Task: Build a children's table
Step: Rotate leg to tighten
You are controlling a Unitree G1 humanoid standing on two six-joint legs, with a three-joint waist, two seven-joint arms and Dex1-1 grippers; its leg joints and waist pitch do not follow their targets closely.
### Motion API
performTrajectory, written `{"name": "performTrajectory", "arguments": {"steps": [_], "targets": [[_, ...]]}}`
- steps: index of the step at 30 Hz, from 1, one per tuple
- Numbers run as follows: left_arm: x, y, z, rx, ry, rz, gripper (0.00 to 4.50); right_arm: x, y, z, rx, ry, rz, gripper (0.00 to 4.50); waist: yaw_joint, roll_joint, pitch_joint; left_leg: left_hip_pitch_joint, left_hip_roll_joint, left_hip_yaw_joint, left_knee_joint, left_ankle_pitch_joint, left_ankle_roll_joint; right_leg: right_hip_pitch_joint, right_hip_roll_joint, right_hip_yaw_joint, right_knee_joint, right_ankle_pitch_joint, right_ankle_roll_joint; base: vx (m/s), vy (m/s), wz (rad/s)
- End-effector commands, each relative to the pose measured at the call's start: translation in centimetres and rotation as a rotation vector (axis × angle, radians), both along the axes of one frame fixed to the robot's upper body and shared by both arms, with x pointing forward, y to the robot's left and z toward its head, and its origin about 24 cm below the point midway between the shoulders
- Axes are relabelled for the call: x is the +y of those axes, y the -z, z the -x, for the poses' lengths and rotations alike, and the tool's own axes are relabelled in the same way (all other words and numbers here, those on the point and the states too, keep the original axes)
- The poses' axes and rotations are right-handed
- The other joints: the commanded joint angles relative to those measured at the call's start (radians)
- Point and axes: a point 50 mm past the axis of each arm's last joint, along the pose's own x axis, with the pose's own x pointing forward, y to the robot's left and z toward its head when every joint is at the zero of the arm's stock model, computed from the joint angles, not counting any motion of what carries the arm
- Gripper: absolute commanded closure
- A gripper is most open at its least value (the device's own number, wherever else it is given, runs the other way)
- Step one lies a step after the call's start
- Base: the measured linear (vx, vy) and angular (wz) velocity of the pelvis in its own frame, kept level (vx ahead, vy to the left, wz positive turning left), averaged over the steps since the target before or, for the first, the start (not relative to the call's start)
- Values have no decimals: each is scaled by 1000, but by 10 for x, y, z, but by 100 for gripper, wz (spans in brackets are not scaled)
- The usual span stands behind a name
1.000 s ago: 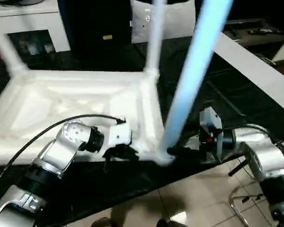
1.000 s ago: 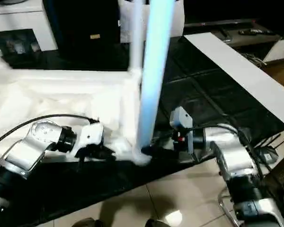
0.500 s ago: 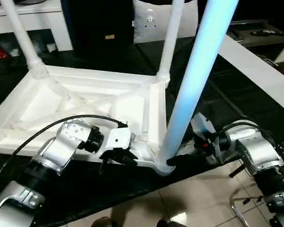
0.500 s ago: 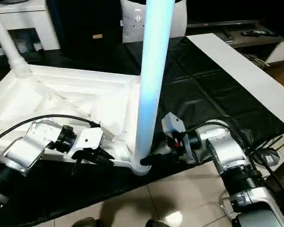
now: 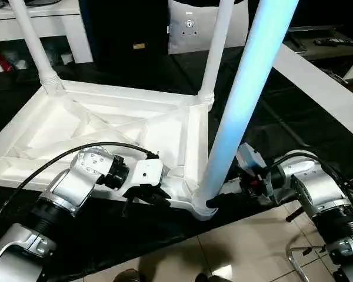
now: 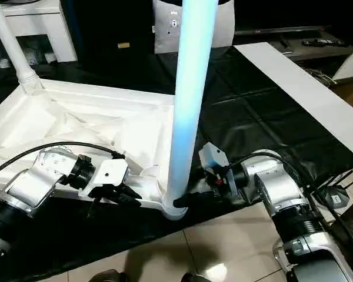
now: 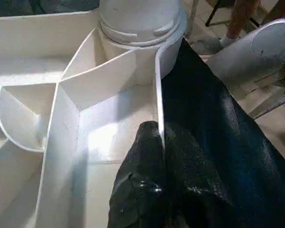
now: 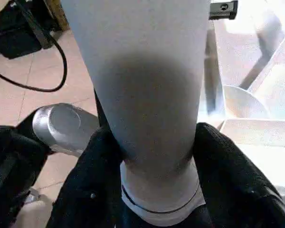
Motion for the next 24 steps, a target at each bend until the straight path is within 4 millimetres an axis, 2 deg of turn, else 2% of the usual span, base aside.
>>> {"name": "performTrajectory", "arguments": {"steps": [1,3,4,5,7,8,10,12,15,18,19,20,22,24], "targets": [[-11,-5,1,-10,41,30,450,6,-7,0,10,0,-85,257,-2,-2,-84,18,87,-33,-69,-112,73,56,-85,67,-48,-262,-236,0,0,0],[-12,-6,-1,-10,-29,49,450,11,-9,-2,23,78,-143,257,-3,-1,-83,18,88,-33,-71,-125,63,56,-85,67,-49,-276,-234,0,0,0],[-14,-7,-6,-14,-117,79,450,15,-6,-3,39,152,-156,257,-7,-1,-80,19,87,-33,-72,-143,50,55,-85,68,-52,-307,-228,0,0,0],[-14,-7,-6,-14,-117,79,450,15,-6,-3,39,152,-156,257,-7,-2,-78,18,85,-35,-72,-157,44,54,-86,67,-57,-335,-220,0,0,0],[-17,-7,-10,-18,-240,105,450,22,2,-6,45,272,-138,257,-16,-6,-72,21,80,-40,-73,-206,9,50,-89,68,-70,-454,-183,0,0,0],[-17,-6,-10,-19,-261,104,450,25,4,-8,41,314,-137,257,-17,-6,-73,21,78,-42,-72,-215,6,52,-91,67,-74,-487,-171,0,0,0],[-23,-5,-12,-19,-364,115,450,37,11,-12,42,457,-131,257,-38,-8,-71,13,75,-47,-73,-224,-1,52,-89,64,-79,-533,-140,0,0,0],[-26,-5,-13,-17,-404,126,450,42,13,-13,35,496,-128,257,-54,-8,-73,8,75,-49,-73,-215,-3,55,-88,63,-77,-531,-129,0,0,0],[-40,-5,-17,-15,-550,162,450,61,17,-19,46,676,-106,257,-67,-6,-71,13,72,-46,-70,-208,8,46,-83,64,-81,-507,-141,0,0,0],[-50,-5,-19,-16,-628,187,450,69,19,-22,45,777,-79,257,-71,-5,-73,16,72,-44,-70,-202,18,45,-80,64,-80,-485,-143,0,0,0],[-56,-6,-19,-15,-682,204,450,74,19,-24,50,865,-77,257,-74,-5,-73,14,71,-43,-70,-196,21,45,-80,65,-80,-468,-148,0,0,0],[-56,-6,-19,-15,-682,204,450,74,19,-24,50,865,-77,257,-74,-3,-73,14,72,-44,-71,-193,20,45,-80,65,-78,-460,-150,0,0,0],[-60,-7,-21,-36,-743,209,450,78,18,-30,58,987,-99,257,-76,-4,-74,11,70,-44,-72,-188,27,46,-79,64,-79,-440,-150,0,0,0],[-62,-7,-22,-37,-761,214,450,81,14,-32,12,995,-122,257,-78,-1,-74,12,71,-43,-72,-194,27,45,-79,64,-79,-421,-152,0,0,0]]}}
